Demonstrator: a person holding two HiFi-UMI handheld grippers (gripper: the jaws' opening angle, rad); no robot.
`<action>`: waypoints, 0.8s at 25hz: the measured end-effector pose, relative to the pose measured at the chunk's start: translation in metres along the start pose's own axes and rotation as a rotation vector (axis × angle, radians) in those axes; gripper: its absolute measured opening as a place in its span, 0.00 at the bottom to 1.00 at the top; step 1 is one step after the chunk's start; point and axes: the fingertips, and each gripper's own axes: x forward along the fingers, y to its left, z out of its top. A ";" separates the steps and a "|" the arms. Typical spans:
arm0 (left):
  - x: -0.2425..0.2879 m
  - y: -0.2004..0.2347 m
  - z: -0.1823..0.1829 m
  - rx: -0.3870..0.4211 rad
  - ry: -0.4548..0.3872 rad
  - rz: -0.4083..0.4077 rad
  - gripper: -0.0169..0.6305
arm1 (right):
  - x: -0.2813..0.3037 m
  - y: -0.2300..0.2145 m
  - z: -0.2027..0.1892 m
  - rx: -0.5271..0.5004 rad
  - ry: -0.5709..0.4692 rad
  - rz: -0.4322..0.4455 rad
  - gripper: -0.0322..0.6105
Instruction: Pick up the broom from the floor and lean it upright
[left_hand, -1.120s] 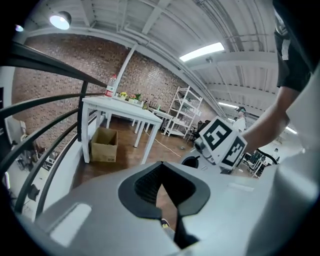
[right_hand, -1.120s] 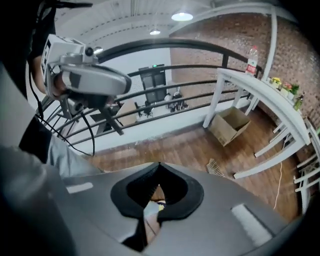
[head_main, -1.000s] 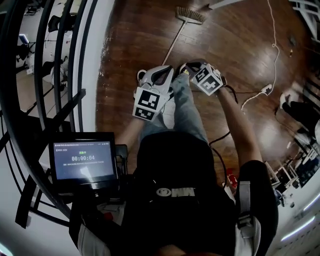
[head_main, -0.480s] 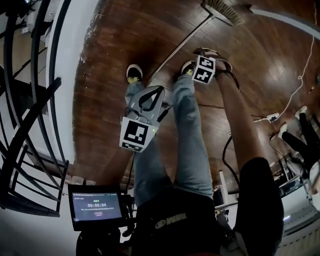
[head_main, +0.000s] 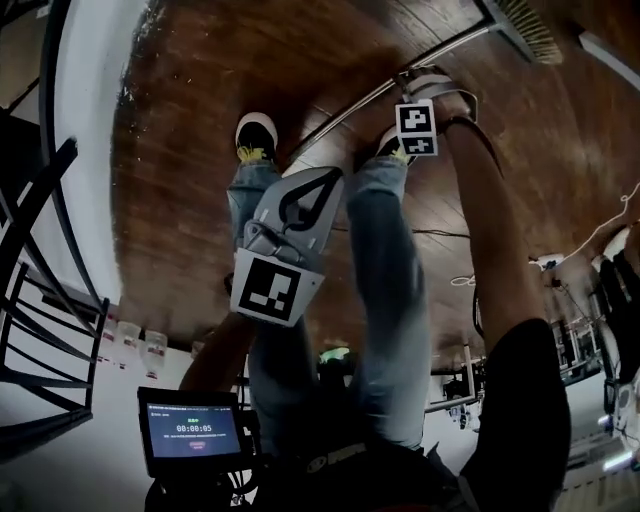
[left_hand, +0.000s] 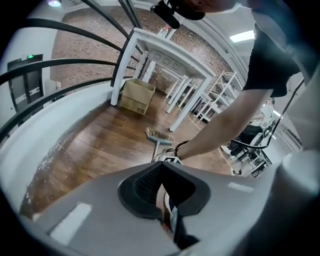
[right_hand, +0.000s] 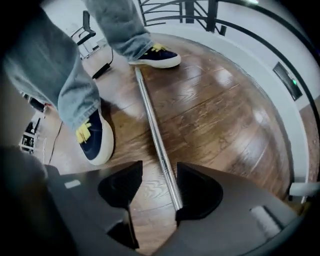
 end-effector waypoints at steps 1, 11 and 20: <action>0.001 0.005 -0.002 -0.002 -0.003 0.008 0.04 | 0.008 0.000 0.000 -0.035 0.007 -0.005 0.39; 0.011 0.027 -0.019 -0.006 0.012 0.046 0.04 | 0.055 -0.003 -0.005 -0.106 0.060 -0.048 0.30; -0.005 0.014 0.012 0.024 -0.038 0.047 0.04 | 0.012 -0.018 0.002 -0.084 0.014 -0.077 0.18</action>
